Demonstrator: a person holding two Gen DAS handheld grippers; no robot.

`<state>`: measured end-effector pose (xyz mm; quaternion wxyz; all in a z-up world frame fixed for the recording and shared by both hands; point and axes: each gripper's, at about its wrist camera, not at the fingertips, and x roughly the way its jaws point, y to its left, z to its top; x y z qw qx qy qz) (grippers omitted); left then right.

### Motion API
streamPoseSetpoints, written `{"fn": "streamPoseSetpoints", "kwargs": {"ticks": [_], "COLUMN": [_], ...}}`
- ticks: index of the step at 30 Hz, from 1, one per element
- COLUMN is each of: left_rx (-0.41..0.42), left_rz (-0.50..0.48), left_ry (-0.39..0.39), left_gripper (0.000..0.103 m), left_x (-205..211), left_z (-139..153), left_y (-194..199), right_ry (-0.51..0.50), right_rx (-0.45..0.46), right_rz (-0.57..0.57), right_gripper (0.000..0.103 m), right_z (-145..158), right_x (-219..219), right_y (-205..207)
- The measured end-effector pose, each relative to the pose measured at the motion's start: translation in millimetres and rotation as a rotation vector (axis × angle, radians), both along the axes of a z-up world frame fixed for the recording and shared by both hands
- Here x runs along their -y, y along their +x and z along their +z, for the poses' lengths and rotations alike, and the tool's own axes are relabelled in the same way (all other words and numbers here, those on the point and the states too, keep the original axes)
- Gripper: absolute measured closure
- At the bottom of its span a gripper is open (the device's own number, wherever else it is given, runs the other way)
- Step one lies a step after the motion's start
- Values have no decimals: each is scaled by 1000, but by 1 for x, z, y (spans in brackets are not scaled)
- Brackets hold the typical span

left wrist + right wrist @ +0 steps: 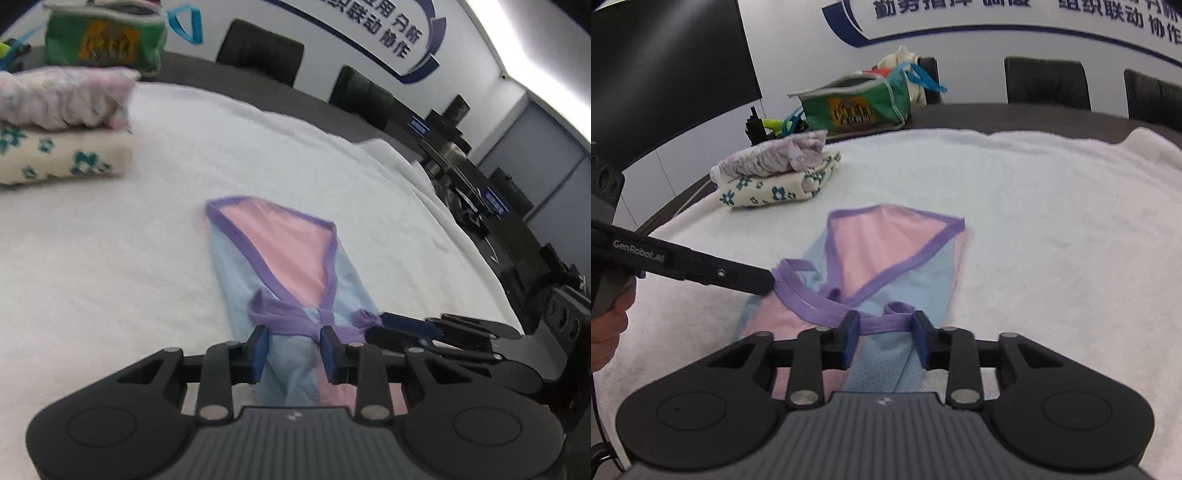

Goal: Fold clothes

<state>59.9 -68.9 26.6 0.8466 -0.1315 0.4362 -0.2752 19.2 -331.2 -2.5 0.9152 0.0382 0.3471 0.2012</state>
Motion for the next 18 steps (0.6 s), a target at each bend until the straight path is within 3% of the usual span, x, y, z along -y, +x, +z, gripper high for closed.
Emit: {"fn": "streamPoseSetpoints", "kwargs": {"ticks": [2,7,10,12,14,15,16,18], "left_rx": [-2,19,-1,-32,-32,-15,2,36], "left_rz": [-21,-49,-9,18,33,34,38,46], "left_ry": [-13,-140,-115,-95,-107,-111,-108,-101], "left_gripper": [100,101,99,90,82,77,67,64], "left_x": [3,-5,-5,-7,-13,-16,-18,-22], "left_z": [-6,-4,-13,-19,-21,-19,-16,-10], "left_y": [0,3,10,13,12,8,6,0], "right_ry": [10,82,125,109,85,73,75,108], "right_rx": [16,83,98,49,9,-2,4,52], "right_rz": [10,58,77,65,38,21,14,20], "right_gripper": [91,96,96,93,76,73,70,63], "right_z": [-1,14,19,9,1,-1,-1,6], "right_x": [1,6,9,8,8,9,11,16], "right_y": [-1,-6,1,16,24,26,24,13]}}
